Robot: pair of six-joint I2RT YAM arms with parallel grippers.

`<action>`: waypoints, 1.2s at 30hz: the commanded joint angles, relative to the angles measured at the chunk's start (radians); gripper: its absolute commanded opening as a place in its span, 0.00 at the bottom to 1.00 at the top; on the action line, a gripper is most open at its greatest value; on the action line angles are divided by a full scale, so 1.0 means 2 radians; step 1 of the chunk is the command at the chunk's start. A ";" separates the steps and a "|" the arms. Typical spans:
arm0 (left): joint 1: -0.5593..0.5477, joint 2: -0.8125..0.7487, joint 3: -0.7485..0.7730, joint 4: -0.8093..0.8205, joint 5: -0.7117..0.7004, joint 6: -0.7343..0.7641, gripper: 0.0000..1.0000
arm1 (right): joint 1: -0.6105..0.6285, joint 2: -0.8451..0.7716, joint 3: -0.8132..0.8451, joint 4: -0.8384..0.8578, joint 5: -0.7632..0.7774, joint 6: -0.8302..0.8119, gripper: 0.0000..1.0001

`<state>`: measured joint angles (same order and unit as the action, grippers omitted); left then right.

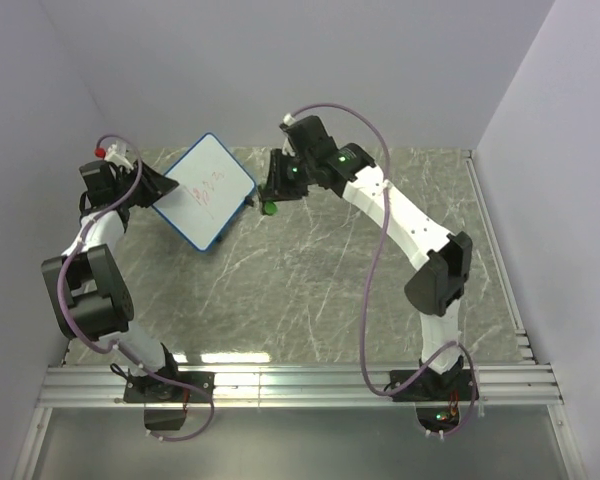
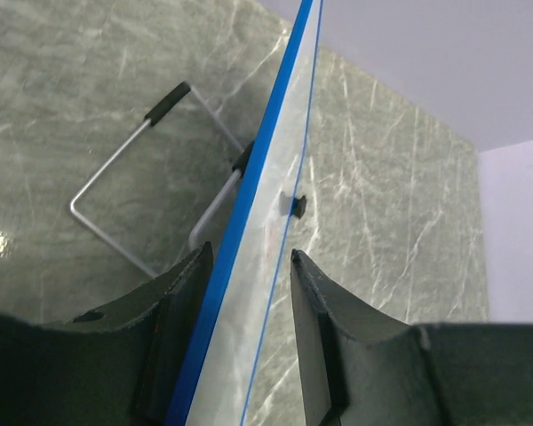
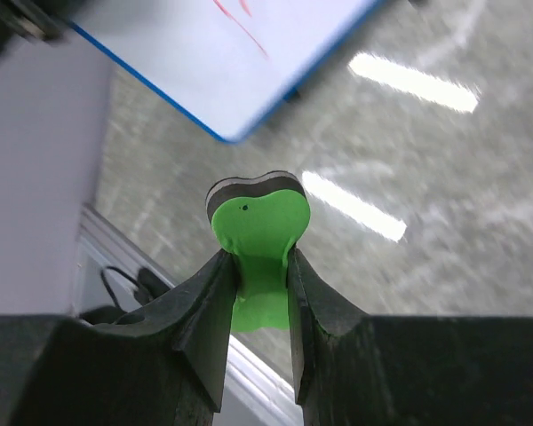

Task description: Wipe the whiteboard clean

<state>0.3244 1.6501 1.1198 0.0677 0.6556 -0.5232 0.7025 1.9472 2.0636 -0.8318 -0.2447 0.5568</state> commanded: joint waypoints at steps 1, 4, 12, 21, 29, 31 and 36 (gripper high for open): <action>-0.003 -0.025 -0.018 -0.010 0.007 0.024 0.42 | 0.015 0.026 0.061 -0.005 -0.010 -0.006 0.00; -0.003 -0.026 -0.027 -0.015 0.005 0.029 0.49 | 0.020 0.006 0.019 0.015 -0.006 -0.003 0.00; 0.003 -0.044 -0.070 0.004 0.000 0.025 0.60 | 0.022 -0.056 -0.097 0.043 0.009 0.002 0.00; 0.007 -0.055 -0.081 -0.006 0.008 0.033 0.19 | 0.025 -0.089 -0.149 0.053 0.017 0.007 0.00; -0.006 -0.077 -0.068 -0.048 0.003 0.044 0.00 | 0.030 -0.074 -0.125 0.056 0.025 -0.002 0.00; -0.015 -0.083 -0.064 -0.067 -0.033 0.051 0.00 | 0.030 -0.046 -0.097 0.060 0.020 -0.008 0.00; -0.017 -0.100 -0.073 -0.089 -0.085 0.039 0.00 | 0.028 0.064 0.069 0.105 -0.050 0.009 0.00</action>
<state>0.2852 1.4921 0.9627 -0.0269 0.6312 -0.4721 0.7551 1.9659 2.0285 -0.7353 -0.2523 0.5594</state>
